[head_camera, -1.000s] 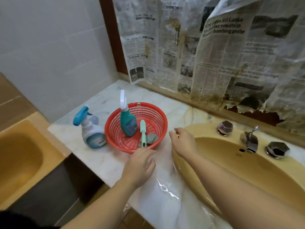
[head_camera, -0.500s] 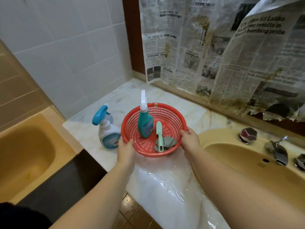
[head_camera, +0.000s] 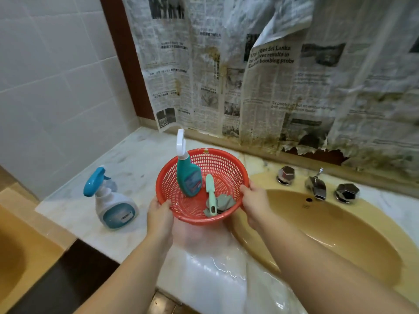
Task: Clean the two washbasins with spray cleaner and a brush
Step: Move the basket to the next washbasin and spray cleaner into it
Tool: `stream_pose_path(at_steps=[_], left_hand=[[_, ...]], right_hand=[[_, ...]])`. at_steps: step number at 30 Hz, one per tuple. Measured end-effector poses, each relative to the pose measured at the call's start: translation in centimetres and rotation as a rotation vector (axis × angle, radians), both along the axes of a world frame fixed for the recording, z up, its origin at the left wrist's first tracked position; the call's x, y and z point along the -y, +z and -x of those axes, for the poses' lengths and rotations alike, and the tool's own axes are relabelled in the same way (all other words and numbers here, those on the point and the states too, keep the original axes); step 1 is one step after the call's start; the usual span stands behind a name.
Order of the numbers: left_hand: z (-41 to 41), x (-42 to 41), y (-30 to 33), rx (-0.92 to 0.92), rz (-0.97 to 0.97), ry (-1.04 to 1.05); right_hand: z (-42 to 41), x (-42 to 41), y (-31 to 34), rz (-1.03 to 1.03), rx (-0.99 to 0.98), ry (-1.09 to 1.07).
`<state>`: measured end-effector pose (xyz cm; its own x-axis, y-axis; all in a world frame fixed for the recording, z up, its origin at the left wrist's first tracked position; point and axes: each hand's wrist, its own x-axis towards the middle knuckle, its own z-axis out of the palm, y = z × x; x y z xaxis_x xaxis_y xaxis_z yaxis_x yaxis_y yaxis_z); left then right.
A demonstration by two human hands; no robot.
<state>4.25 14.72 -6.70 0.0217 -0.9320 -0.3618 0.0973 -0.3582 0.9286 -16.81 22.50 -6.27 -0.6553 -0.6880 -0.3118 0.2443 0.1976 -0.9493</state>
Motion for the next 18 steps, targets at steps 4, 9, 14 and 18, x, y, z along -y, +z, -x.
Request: stream_pose_path(at_steps=[4, 9, 14, 18], left_hand=[[2.5, -4.0, 1.4, 0.040, 0.012, -0.071], [5.7, -10.9, 2.6, 0.014, 0.046, -0.132], [9.0, -20.0, 3.1, -0.016, 0.034, -0.205], [11.1, -26.1, 2.1, -0.030, 0.006, -0.256]], right_hand=[[1.7, -5.9, 1.4, 0.000, 0.015, -0.087], [4.1, -14.4, 2.3, 0.009, -0.018, -0.136], [6.5, -24.2, 2.8, -0.016, -0.072, -0.234], [7.8, -32.1, 2.9, -0.024, -0.102, -0.286]])
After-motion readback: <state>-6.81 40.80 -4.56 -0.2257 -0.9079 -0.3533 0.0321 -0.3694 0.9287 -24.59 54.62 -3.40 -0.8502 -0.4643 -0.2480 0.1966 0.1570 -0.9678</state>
